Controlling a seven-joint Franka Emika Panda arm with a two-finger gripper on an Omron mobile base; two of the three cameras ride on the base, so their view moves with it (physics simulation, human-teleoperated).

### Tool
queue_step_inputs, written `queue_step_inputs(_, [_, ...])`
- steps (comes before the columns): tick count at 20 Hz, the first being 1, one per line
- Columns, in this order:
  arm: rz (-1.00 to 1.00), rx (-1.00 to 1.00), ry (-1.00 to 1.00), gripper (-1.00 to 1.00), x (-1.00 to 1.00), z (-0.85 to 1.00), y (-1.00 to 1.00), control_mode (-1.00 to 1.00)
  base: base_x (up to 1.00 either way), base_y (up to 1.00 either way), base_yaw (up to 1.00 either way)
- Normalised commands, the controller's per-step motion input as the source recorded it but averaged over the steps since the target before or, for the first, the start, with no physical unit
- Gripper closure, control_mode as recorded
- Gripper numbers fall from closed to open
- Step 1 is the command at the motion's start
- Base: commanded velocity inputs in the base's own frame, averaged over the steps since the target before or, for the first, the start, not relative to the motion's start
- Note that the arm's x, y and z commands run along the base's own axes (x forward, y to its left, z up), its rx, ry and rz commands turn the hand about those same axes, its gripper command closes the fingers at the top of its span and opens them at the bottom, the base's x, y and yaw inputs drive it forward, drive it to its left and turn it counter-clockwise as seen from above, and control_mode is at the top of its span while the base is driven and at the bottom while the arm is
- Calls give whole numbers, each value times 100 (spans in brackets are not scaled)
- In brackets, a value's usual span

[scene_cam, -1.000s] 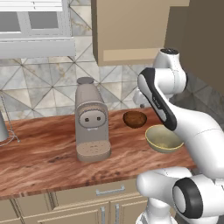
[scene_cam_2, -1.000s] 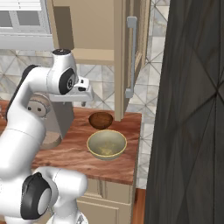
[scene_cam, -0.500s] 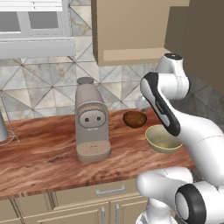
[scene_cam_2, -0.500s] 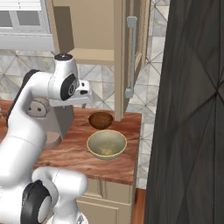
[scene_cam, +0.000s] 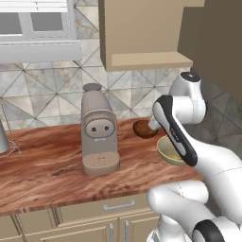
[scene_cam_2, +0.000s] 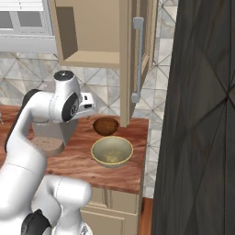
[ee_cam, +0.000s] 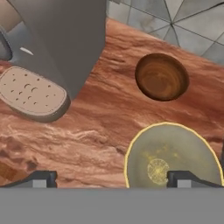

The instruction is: Pick up the bowls on the counter and stack them on top of one another in the open cabinet. Place the smaller bowl on top of the larger bowl.

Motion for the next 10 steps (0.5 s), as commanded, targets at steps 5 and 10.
queue_step_inputs(5, [7, -5, -8, -100, -1, -26, 0, -100, 0, 0, 0])
queue_step_inputs(10, [6, -6, -1, -100, 4, -15, 0, -100, 0, 0, 0])
